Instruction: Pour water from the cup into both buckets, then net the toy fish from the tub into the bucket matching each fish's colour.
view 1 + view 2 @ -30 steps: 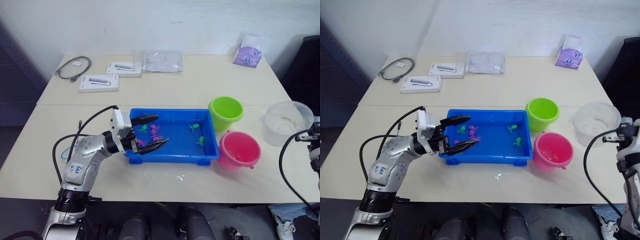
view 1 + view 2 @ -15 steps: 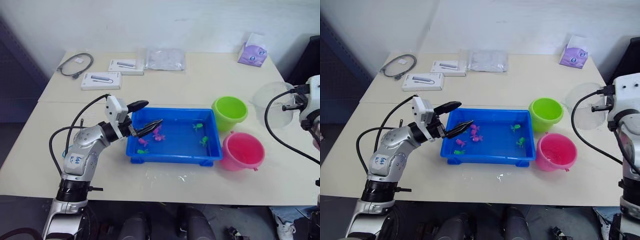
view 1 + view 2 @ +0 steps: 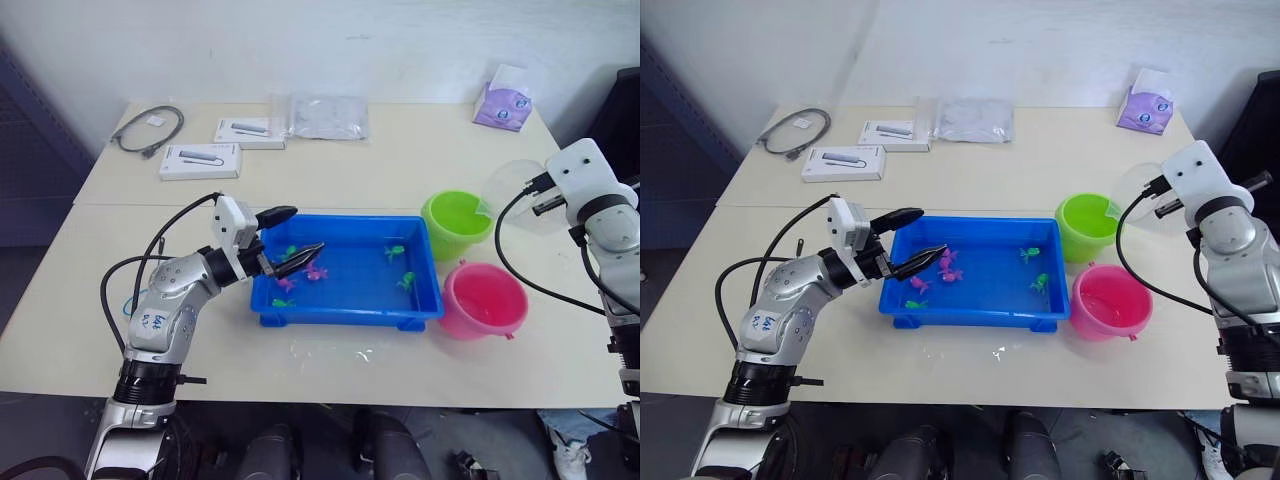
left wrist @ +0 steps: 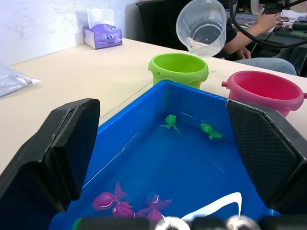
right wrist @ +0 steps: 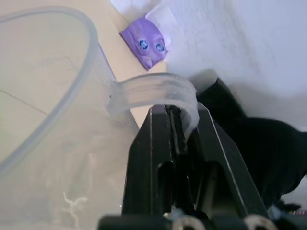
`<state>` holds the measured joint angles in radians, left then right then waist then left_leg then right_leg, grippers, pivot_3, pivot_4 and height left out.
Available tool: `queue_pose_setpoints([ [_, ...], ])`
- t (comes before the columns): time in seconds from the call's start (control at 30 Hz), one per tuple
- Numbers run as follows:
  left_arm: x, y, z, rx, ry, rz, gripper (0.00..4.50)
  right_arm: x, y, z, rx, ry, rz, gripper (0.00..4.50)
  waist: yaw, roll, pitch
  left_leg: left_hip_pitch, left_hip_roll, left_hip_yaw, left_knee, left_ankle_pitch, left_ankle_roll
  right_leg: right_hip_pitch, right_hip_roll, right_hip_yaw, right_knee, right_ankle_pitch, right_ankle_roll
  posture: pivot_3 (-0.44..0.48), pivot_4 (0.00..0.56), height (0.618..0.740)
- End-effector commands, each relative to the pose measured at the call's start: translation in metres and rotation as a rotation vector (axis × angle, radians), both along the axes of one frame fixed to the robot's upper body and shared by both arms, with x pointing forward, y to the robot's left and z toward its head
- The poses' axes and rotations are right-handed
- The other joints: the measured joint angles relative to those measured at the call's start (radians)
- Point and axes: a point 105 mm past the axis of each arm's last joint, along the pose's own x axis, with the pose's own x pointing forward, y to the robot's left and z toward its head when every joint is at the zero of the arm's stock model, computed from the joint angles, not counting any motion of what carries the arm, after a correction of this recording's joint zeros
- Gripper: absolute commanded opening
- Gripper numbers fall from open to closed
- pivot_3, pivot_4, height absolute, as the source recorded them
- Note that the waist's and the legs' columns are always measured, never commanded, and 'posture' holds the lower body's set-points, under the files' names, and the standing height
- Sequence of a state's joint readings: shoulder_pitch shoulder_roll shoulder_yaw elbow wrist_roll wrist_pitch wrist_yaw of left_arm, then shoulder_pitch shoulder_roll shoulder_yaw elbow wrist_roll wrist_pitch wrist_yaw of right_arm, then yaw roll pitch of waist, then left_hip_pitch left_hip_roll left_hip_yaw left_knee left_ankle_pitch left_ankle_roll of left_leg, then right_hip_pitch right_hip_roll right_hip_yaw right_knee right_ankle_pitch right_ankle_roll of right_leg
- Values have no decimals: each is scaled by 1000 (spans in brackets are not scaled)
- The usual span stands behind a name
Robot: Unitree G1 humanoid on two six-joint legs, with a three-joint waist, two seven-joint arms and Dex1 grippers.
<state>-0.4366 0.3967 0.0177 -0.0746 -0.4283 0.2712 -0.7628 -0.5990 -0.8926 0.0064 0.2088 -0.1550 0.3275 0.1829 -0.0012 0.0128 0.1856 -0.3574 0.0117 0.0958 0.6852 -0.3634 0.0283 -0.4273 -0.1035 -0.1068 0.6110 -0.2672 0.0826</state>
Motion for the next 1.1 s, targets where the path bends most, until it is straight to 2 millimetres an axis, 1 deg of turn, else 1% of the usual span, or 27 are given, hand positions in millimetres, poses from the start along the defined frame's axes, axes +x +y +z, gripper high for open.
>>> queue_pose_setpoints([
  [0.03, -5, -1, 8, 6, -42, -15, 4500, 2, 7, 31, -152, -121, 16, 95, -1, 0, 0, 0, 0, 0, 0, 0, 0, 0, 0, 0, 0, 0, 0, 0, 150, 740],
  [0.1, -5, -1, 8, 7, -44, -14, 4500, 4, 10, 33, -192, -135, 19, 95, -1, 0, 0, 0, 1, 0, 0, 0, -1, 0, 1, 0, 0, 0, 0, 0, 150, 740],
  [0.2, -5, -1, 7, 8, -47, -13, 4500, 8, 20, 35, -277, -157, 46, 95, -1, 0, 0, 0, 1, 0, 0, 0, -1, 0, 1, 1, 0, 0, 0, 0, 150, 740],
  [0.33, -5, -1, 7, 9, -53, -12, 4500, 8, 28, 38, -362, -190, 70, 95, -1, 0, 0, 0, 1, 0, 0, 0, -1, 0, 1, 1, 0, 0, 0, 0, 150, 740],
  [0.43, -5, -1, 7, 11, -59, -12, 4500, 8, 29, 38, -399, -201, 75, 95, 0, 0, 0, 0, 1, 0, 0, 0, -1, 0, 1, 1, 0, 0, 0, 0, 150, 740],
  [0.53, -6, -3, 12, 30, -117, -23, 4500, 6, 33, 43, -456, -238, 97, 95, -1, 0, 0, 0, 1, 0, 0, 0, -1, 0, 1, 1, 0, 0, 0, 0, 150, 740],
  [0.87, -5, -7, 14, 36, -142, -50, 4500, 6, 33, 44, -558, -283, 104, 95, -2, 0, 0, 0, 1, 0, 0, 0, -1, 0, 1, 2, 0, 0, 0, 0, 150, 740],
  [1.0, -5, -7, 15, 36, -144, -57, 4500, 5, 29, 38, -507, -269, 110, 95, -2, 0, 0, 0, 1, 0, 0, 0, -1, 0, 1, 2, 0, 0, 0, 0, 150, 740],
  [1.07, -6, -7, 14, 35, -141, -64, 4500, 3, 25, 35, -362, -264, 114, 95, -1, 0, 0, 0, 1, 0, 0, 0, -1, 0, 1, 2, 1, 0, 0, 0, 150, 740],
  [1.1, -6, -7, 13, 37, -138, -67, 4500, 1, 24, 36, -324, -269, 120, 95, 0, 0, 0, 0, 1, 0, 0, 0, -1, 0, 1, 2, 0, 0, 0, 0, 150, 740],
])
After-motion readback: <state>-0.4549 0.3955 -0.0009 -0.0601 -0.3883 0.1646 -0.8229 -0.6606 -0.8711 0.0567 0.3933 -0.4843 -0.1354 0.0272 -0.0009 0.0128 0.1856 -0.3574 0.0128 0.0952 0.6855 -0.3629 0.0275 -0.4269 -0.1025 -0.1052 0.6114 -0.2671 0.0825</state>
